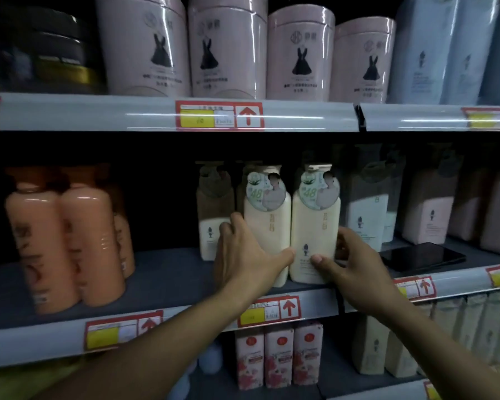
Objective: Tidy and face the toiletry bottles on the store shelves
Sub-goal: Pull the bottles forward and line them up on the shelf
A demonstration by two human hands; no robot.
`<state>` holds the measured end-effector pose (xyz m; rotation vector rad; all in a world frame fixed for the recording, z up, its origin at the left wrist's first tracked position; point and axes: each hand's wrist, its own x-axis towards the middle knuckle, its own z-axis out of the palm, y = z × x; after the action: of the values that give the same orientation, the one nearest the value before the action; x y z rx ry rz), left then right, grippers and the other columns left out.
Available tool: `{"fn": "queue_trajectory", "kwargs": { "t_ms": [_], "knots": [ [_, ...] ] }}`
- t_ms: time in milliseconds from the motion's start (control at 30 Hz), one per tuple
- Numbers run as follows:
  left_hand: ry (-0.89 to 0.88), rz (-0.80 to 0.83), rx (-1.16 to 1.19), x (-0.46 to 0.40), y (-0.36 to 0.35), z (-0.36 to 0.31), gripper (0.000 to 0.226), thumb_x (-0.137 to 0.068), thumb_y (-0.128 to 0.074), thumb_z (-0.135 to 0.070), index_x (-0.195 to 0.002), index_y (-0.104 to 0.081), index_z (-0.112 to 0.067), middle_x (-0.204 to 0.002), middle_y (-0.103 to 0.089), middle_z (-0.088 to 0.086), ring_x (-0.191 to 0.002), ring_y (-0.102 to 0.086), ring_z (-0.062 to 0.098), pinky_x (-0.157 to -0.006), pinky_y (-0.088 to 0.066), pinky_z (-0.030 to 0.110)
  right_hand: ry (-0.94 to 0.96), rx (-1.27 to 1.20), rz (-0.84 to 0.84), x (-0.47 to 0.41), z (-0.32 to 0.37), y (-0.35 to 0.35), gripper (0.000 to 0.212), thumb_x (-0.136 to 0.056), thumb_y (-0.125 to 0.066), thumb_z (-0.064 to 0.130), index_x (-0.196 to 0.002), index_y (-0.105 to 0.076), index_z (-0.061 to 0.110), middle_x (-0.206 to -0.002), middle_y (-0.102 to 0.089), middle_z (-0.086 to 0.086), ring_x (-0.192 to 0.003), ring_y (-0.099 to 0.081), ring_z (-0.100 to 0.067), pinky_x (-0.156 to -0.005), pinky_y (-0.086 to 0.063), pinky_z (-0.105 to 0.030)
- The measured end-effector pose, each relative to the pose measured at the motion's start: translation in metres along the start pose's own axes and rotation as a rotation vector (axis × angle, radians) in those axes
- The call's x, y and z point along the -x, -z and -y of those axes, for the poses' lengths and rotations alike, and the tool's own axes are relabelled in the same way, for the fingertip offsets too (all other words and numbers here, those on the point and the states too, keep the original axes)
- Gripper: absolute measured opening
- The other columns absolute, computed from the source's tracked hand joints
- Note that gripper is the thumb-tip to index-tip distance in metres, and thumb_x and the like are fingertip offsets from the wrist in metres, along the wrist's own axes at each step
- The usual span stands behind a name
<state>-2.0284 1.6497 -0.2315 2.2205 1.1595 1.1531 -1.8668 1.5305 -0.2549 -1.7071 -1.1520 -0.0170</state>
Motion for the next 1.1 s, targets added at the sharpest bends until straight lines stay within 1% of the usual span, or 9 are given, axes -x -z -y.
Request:
{"fn": "queue_trajectory", "kwargs": {
  "t_ms": [167,233,333,433,533,633,767,933,1100],
  "knots": [
    [0.036,-0.091,-0.025,0.005,0.023,0.023,0.092,-0.06,-0.084,-0.068,-0.123,-0.031,-0.027,-0.129,-0.045,0.001,-0.121,-0.054,0.027,-0.077,-0.043,0.034,0.04,-0.016,0.051,0.004,0.017,-0.026,0.055,-0.093,-0.075,0.025,-0.143,-0.051,0.022,-0.126,-0.066,0.013,-0.104,-0.06,0.011,-0.075,-0.05,-0.002],
    [0.062,-0.13,-0.028,0.005,0.03,0.03,0.095,-0.059,-0.085,-0.069,-0.125,-0.032,-0.026,-0.129,-0.045,0.0,-0.121,-0.055,0.026,-0.075,-0.041,0.033,0.052,-0.014,0.078,0.003,0.024,-0.033,0.055,-0.095,-0.073,0.025,-0.146,-0.05,0.022,-0.129,-0.065,0.013,-0.106,-0.061,0.008,-0.081,-0.054,-0.008],
    [0.096,-0.173,0.0,0.005,0.038,0.039,0.1,-0.054,-0.087,-0.072,-0.126,-0.035,-0.025,-0.128,-0.047,0.001,-0.121,-0.055,0.027,-0.074,-0.045,0.035,0.052,0.01,0.083,0.003,0.031,-0.041,0.057,-0.097,-0.07,0.027,-0.149,-0.047,0.023,-0.136,-0.065,0.008,-0.118,-0.063,-0.004,-0.101,-0.056,-0.032],
    [0.083,-0.162,0.033,0.008,0.042,0.047,0.098,-0.058,-0.086,-0.071,-0.129,-0.037,-0.024,-0.127,-0.045,0.0,-0.121,-0.054,0.026,-0.078,-0.048,0.037,0.037,0.069,0.02,0.005,0.035,-0.046,0.061,-0.093,-0.074,0.036,-0.147,-0.048,0.025,-0.137,-0.065,0.006,-0.123,-0.062,-0.013,-0.102,-0.054,-0.036],
    [0.018,-0.11,0.112,0.011,0.043,0.059,0.082,-0.071,-0.083,-0.056,-0.132,-0.036,-0.028,-0.123,-0.039,-0.006,-0.12,-0.053,0.022,-0.082,-0.046,0.033,0.026,0.129,-0.046,0.008,0.036,-0.05,0.068,-0.081,-0.081,0.05,-0.14,-0.051,0.034,-0.129,-0.064,0.009,-0.118,-0.061,-0.012,-0.099,-0.056,-0.042],
    [0.001,-0.097,0.136,0.011,0.045,0.066,0.078,-0.075,-0.085,-0.045,-0.136,-0.038,-0.029,-0.127,-0.042,-0.007,-0.121,-0.054,0.02,-0.087,-0.048,0.032,0.014,0.161,-0.065,0.01,0.038,-0.054,0.068,-0.08,-0.083,0.048,-0.139,-0.052,0.031,-0.128,-0.066,0.007,-0.118,-0.062,-0.014,-0.098,-0.057,-0.043],
    [0.011,-0.128,0.093,0.008,0.045,0.065,0.079,-0.073,-0.089,-0.047,-0.133,-0.041,-0.029,-0.133,-0.048,-0.005,-0.12,-0.058,0.021,-0.09,-0.053,0.036,-0.019,0.136,-0.087,0.009,0.041,-0.059,0.065,-0.083,-0.085,0.038,-0.138,-0.054,0.02,-0.128,-0.068,0.004,-0.115,-0.063,-0.014,-0.094,-0.055,-0.032],
    [0.029,-0.144,0.051,0.003,0.044,0.065,0.076,-0.071,-0.089,-0.052,-0.128,-0.043,-0.03,-0.129,-0.051,-0.005,-0.117,-0.06,0.022,-0.09,-0.057,0.042,-0.026,0.12,-0.085,0.004,0.044,-0.068,0.063,-0.085,-0.083,0.035,-0.138,-0.054,0.018,-0.13,-0.067,0.002,-0.115,-0.062,-0.013,-0.094,-0.052,-0.028],
    [0.032,-0.148,0.002,-0.004,0.042,0.065,0.075,-0.071,-0.088,-0.054,-0.126,-0.044,-0.028,-0.129,-0.053,-0.004,-0.116,-0.061,0.023,-0.082,-0.051,0.035,-0.023,0.15,-0.077,-0.001,0.045,-0.076,0.061,-0.087,-0.081,0.037,-0.138,-0.053,0.019,-0.132,-0.067,0.001,-0.118,-0.063,-0.018,-0.098,-0.055,-0.036]
  ]
}}
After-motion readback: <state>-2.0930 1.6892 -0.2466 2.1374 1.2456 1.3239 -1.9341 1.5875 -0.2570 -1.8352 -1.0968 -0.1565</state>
